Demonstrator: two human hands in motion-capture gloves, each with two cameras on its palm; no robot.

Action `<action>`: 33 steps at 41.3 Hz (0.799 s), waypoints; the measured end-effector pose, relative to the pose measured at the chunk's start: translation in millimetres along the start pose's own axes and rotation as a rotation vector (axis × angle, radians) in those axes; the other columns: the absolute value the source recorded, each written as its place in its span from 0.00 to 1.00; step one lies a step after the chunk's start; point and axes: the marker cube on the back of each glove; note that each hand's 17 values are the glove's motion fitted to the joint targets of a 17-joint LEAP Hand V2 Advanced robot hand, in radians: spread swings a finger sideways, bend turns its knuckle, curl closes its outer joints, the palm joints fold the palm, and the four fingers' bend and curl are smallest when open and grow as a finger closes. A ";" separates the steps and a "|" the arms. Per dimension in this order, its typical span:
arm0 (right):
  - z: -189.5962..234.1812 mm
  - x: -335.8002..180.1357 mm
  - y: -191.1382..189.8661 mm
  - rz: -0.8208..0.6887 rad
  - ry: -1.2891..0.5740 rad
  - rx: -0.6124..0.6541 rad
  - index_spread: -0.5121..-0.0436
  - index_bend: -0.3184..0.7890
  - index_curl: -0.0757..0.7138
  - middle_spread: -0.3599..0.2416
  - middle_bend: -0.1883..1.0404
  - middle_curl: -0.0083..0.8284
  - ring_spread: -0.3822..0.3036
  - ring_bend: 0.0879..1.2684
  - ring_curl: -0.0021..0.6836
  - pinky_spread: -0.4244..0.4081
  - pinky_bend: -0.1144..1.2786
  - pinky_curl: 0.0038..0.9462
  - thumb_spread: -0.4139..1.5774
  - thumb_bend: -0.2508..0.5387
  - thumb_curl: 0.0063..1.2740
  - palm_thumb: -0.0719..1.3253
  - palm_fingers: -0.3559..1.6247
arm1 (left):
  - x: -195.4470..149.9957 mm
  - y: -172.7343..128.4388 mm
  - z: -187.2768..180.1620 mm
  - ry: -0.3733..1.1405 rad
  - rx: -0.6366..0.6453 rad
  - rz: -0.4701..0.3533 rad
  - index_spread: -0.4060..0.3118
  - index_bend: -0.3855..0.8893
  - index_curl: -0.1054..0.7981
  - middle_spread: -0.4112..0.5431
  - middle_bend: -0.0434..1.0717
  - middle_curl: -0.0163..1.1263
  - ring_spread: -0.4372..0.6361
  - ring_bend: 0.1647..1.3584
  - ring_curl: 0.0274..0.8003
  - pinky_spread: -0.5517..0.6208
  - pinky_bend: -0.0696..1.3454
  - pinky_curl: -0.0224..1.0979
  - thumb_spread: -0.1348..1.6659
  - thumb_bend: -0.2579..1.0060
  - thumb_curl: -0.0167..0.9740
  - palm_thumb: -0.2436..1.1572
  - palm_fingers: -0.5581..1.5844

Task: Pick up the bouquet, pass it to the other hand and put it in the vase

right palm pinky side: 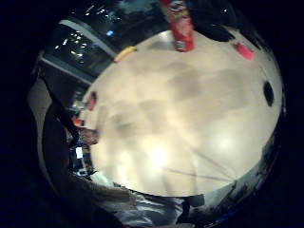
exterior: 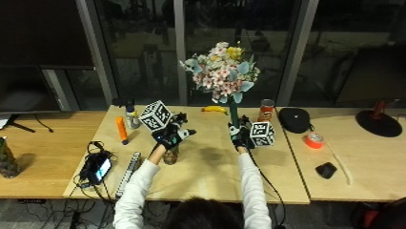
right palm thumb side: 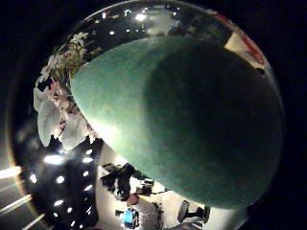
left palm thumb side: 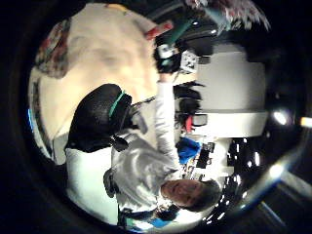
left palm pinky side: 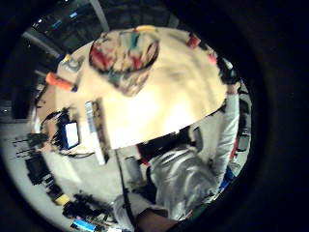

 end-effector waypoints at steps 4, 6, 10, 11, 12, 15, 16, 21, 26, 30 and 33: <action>6.6 -24.0 1.5 0.041 -0.105 -0.004 0.63 0.74 0.73 0.34 0.82 0.76 0.28 0.80 0.85 0.27 0.66 0.56 0.69 0.32 0.35 0.80 0.88 | 19.4 -18.2 -7.1 0.185 0.059 0.047 0.54 0.43 0.56 0.57 0.18 0.31 0.65 0.22 0.37 0.73 0.20 0.33 0.70 0.19 0.32 0.52 0.45; 8.8 -40.6 5.3 0.030 -0.179 -0.008 0.64 0.73 0.74 0.34 0.83 0.76 0.28 0.81 0.86 0.27 0.67 0.57 0.68 0.31 0.36 0.80 0.88 | 31.6 -26.7 -8.5 0.297 0.070 0.068 0.59 0.39 0.53 0.62 0.16 0.29 0.67 0.24 0.38 0.74 0.23 0.34 0.69 0.18 0.33 0.51 0.41; 16.0 -75.8 16.0 -0.018 -0.339 -0.028 0.64 0.72 0.76 0.34 0.84 0.76 0.28 0.82 0.86 0.28 0.68 0.59 0.66 0.31 0.39 0.81 0.87 | 63.7 -46.4 -6.9 0.564 0.079 0.122 0.65 0.35 0.48 0.70 0.17 0.29 0.72 0.29 0.40 0.77 0.26 0.36 0.67 0.18 0.33 0.51 0.33; 18.3 -81.6 18.8 -0.029 -0.366 -0.037 0.64 0.72 0.76 0.34 0.84 0.77 0.28 0.83 0.87 0.28 0.68 0.59 0.66 0.30 0.39 0.81 0.87 | 70.2 -50.4 -5.2 0.609 0.074 0.129 0.66 0.34 0.47 0.71 0.18 0.29 0.73 0.30 0.40 0.78 0.27 0.36 0.67 0.18 0.34 0.51 0.32; 20.9 -86.1 21.6 -0.036 -0.387 -0.046 0.64 0.72 0.77 0.34 0.85 0.77 0.28 0.83 0.87 0.28 0.68 0.59 0.65 0.30 0.40 0.81 0.87 | 76.1 -54.1 -3.0 0.646 0.067 0.133 0.67 0.34 0.46 0.72 0.18 0.28 0.74 0.31 0.40 0.78 0.28 0.36 0.66 0.18 0.34 0.51 0.31; 29.2 -93.0 28.4 -0.044 -0.422 -0.068 0.64 0.72 0.78 0.35 0.86 0.77 0.28 0.84 0.87 0.28 0.68 0.60 0.64 0.30 0.41 0.81 0.87 | 89.2 -64.2 4.4 0.718 0.049 0.137 0.69 0.31 0.42 0.76 0.19 0.28 0.76 0.34 0.41 0.81 0.32 0.37 0.65 0.19 0.35 0.53 0.28; 31.7 -93.9 30.1 -0.046 -0.425 -0.072 0.64 0.72 0.79 0.36 0.87 0.77 0.28 0.84 0.87 0.28 0.68 0.60 0.64 0.30 0.42 0.81 0.87 | 92.2 -67.0 6.5 0.735 0.050 0.138 0.69 0.32 0.41 0.77 0.20 0.28 0.76 0.35 0.41 0.81 0.33 0.37 0.65 0.19 0.35 0.54 0.28; 49.7 -94.6 41.9 -0.079 -0.414 -0.096 0.64 0.71 0.81 0.36 0.88 0.77 0.29 0.85 0.87 0.28 0.68 0.61 0.63 0.30 0.44 0.82 0.86 | 110.9 -82.7 18.3 0.828 0.100 0.149 0.72 0.35 0.36 0.81 0.22 0.29 0.78 0.39 0.41 0.83 0.37 0.37 0.63 0.19 0.36 0.55 0.28; 69.8 -93.2 53.6 -0.102 -0.382 -0.114 0.63 0.71 0.83 0.37 0.88 0.77 0.29 0.85 0.87 0.28 0.68 0.61 0.62 0.30 0.45 0.82 0.86 | 123.4 -95.3 30.6 0.863 0.146 0.176 0.71 0.43 0.38 0.73 0.28 0.30 0.71 0.39 0.39 0.77 0.35 0.35 0.62 0.19 0.36 0.56 0.39; 80.6 -96.2 64.2 -0.111 -0.365 -0.125 0.63 0.71 0.85 0.37 0.88 0.76 0.29 0.86 0.87 0.28 0.68 0.62 0.61 0.30 0.47 0.82 0.86 | 125.9 -100.9 34.0 0.906 0.223 0.172 0.63 0.49 0.43 0.57 0.40 0.33 0.59 0.35 0.36 0.67 0.28 0.32 0.61 0.18 0.37 0.56 0.54; 87.4 -99.8 71.3 -0.121 -0.368 -0.139 0.63 0.70 0.86 0.36 0.89 0.76 0.30 0.86 0.87 0.28 0.68 0.62 0.61 0.29 0.47 0.82 0.86 | 122.7 -102.6 33.0 0.924 0.334 0.139 0.54 0.50 0.45 0.44 0.43 0.33 0.46 0.31 0.33 0.54 0.27 0.31 0.61 0.19 0.37 0.58 0.67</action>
